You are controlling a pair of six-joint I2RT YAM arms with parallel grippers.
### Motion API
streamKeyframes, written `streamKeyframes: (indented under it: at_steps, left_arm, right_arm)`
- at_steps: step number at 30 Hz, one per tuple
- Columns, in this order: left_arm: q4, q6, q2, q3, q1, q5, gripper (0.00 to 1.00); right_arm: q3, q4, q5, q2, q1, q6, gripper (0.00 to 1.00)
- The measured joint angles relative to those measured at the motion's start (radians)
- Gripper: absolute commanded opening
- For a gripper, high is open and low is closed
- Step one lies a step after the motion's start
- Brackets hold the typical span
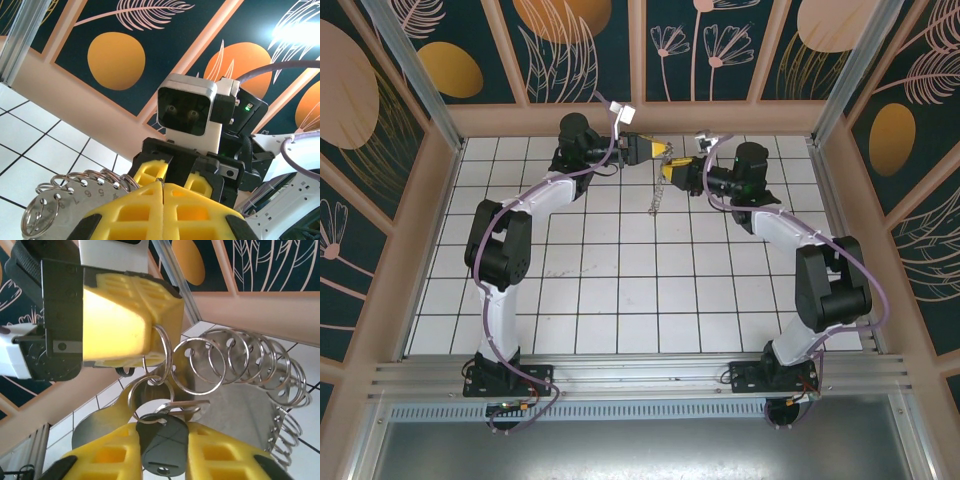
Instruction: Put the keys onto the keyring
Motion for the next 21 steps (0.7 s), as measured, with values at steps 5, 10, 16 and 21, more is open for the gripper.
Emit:
streamKeyframes:
  at_steps: [5, 10, 16, 21]
  left_arm:
    - [0.023, -0.021, 0.000, 0.001, 0.000, 0.003, 0.00]
    - [0.027, -0.032, 0.000, 0.001, 0.000, 0.004, 0.00]
    - [0.033, -0.036, 0.000, 0.001, 0.000, 0.006, 0.00]
    - [0.038, -0.036, 0.000, 0.002, 0.000, -0.001, 0.00]
  right_arm:
    - [0.000, 0.000, -0.020, 0.000, 0.004, -0.010, 0.00]
    - [0.000, 0.000, -0.022, 0.000, 0.009, -0.013, 0.00]
    - [-0.003, -0.006, -0.023, -0.001, 0.013, -0.022, 0.27]
    - [-0.076, -0.011, -0.031, -0.043, -0.018, -0.008, 0.33]
